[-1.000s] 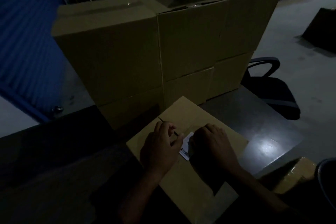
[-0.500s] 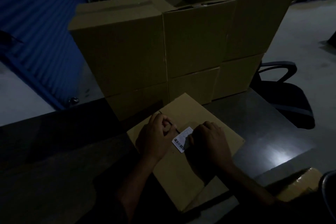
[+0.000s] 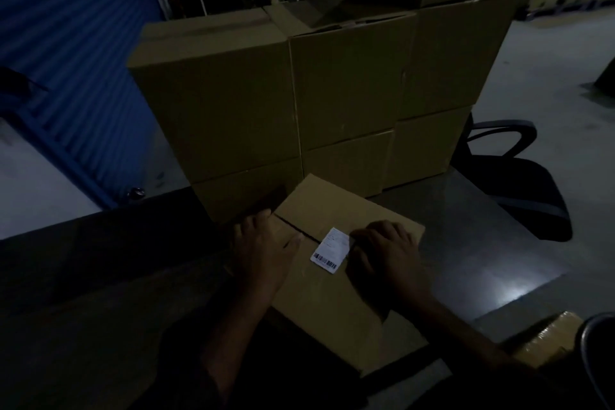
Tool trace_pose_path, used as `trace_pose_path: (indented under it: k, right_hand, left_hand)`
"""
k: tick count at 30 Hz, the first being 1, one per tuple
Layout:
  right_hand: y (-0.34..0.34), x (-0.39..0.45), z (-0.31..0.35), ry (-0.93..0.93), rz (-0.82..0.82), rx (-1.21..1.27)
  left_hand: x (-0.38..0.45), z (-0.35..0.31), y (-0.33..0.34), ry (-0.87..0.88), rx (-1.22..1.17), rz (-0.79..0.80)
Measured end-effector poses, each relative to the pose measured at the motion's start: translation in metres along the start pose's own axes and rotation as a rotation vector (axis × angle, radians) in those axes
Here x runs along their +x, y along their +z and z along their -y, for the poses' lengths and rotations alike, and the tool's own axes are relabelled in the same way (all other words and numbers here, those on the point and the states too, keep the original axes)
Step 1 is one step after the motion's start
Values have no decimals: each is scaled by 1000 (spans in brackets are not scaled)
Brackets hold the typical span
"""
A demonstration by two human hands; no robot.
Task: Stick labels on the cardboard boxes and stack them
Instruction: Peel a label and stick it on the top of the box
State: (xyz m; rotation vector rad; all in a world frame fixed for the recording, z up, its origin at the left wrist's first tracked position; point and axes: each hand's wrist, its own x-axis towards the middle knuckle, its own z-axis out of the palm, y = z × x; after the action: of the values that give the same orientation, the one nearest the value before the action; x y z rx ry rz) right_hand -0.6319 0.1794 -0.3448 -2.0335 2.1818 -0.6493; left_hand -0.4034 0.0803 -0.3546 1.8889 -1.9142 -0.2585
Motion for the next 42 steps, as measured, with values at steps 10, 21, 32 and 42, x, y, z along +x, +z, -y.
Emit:
trace_pose_path:
  k: [10,21,32,42]
  right_hand:
    - [-3,12,16,1,7,-113]
    - [28,20,15,-26,-151,-236]
    - [25,15,16,-55,-165,-224]
    - [21,13,17,-81,-109,-201]
  left_hand:
    - [-40,1,-15,64,-126,-55]
    - [-22,-24,6,376,-158,54]
    - [-20,-15,16,389,-224,55]
    - [-21,-15,18,386,-204,35]
